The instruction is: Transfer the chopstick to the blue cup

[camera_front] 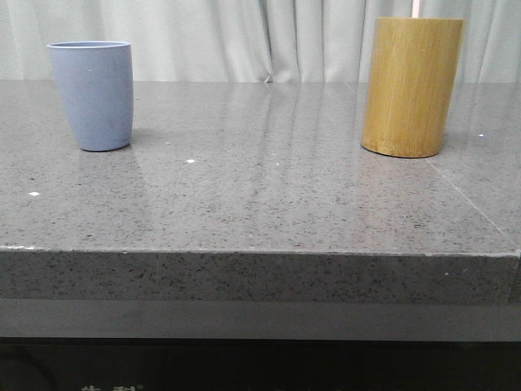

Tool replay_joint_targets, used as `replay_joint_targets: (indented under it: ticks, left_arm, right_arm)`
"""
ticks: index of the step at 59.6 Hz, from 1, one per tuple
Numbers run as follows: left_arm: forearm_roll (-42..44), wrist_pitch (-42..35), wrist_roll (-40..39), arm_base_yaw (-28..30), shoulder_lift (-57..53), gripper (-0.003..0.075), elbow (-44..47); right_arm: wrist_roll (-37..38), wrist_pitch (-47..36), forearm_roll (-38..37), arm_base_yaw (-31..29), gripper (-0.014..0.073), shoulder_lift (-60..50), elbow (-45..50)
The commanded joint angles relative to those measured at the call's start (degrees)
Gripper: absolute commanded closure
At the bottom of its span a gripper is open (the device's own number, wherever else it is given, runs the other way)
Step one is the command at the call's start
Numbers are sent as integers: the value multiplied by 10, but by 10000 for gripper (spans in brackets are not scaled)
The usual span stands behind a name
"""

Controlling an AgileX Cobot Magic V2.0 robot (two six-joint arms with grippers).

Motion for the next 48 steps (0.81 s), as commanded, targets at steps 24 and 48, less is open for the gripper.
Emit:
replay_joint_targets:
  ticks: [24, 48]
  left_arm:
    - [-6, -47, -4, -3, -15, 739, 6]
    - [-6, -56, -4, -3, -15, 739, 2]
  right_arm:
    - [1, -51, 0, 0, 662, -12, -2]
    - [1, -74, 0, 0, 662, -12, -5]
